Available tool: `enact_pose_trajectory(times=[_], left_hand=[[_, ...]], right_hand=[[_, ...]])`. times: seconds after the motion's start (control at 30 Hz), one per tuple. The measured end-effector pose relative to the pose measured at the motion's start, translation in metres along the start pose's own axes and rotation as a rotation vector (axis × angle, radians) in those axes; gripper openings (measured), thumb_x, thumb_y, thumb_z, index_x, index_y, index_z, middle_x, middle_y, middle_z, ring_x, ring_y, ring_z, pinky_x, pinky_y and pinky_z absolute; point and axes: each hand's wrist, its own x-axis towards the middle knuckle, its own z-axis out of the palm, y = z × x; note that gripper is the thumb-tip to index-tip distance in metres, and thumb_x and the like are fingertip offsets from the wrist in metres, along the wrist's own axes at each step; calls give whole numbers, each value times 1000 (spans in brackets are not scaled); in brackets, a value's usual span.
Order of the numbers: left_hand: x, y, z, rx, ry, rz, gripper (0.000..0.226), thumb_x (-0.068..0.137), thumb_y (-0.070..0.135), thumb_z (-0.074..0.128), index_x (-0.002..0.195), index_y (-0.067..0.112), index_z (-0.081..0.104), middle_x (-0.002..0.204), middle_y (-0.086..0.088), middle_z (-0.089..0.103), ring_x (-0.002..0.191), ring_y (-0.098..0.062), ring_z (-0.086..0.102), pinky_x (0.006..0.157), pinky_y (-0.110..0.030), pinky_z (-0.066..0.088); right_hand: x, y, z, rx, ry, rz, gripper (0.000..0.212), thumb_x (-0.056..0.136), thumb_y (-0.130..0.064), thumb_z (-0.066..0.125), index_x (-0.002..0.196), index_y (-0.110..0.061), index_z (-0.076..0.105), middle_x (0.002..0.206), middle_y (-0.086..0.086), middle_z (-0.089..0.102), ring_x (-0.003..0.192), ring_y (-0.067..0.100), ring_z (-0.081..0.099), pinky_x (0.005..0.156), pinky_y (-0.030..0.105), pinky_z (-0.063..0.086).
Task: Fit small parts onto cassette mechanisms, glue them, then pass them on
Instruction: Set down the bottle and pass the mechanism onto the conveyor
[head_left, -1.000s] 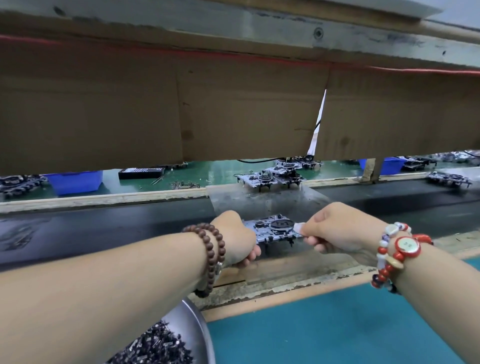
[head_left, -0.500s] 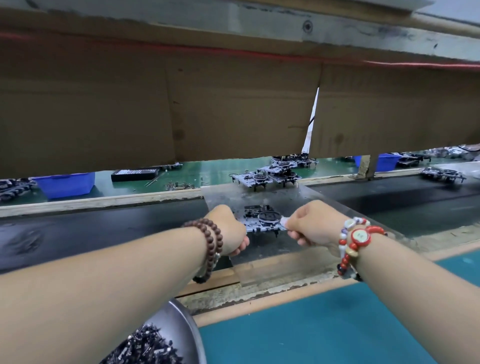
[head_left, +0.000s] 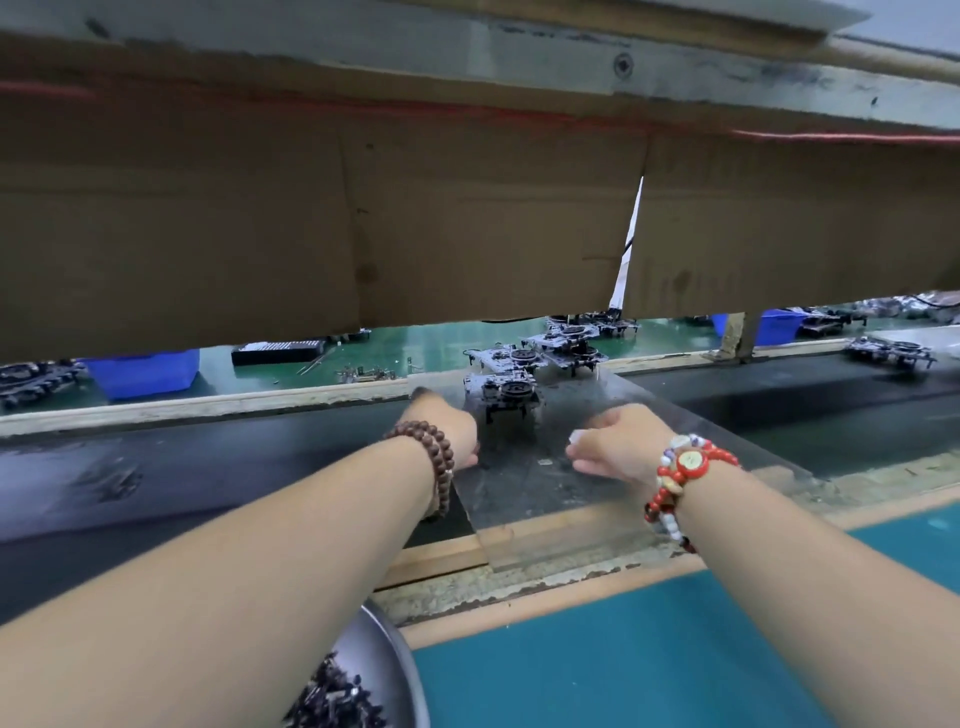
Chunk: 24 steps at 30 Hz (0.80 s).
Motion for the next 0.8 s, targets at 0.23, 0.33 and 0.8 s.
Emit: enact_pose_trajectory(times=[0.23,0.33,0.8], left_hand=[[-66,15,-35,225,38,180,25,93,12,47,117,13,57,91,-4,67,62,-15,57,54,-26,49],[-112,20,-69,265,112,282,18,90,13,49,79,19,63,52,9,59,53,-5,29,49,-19,39],[-296,-59,-224,1269,-319,113,75,79,55,59,141,41,19,149,6,15,136,-20,21,110,-50,23]], right_hand=[[-88,-25,-8,-63,-15,-161,10,88,-4,59,95,-10,63,79,0,59,70,11,59,81,32,54],[-144,-46,-5,-92,-124,-275,7,88,-10,60,84,-10,66,66,-3,60,59,4,55,60,18,52],[-304,-15,-24,-228,-482,-180,42,86,14,43,95,-24,57,102,6,59,80,12,51,62,23,44]])
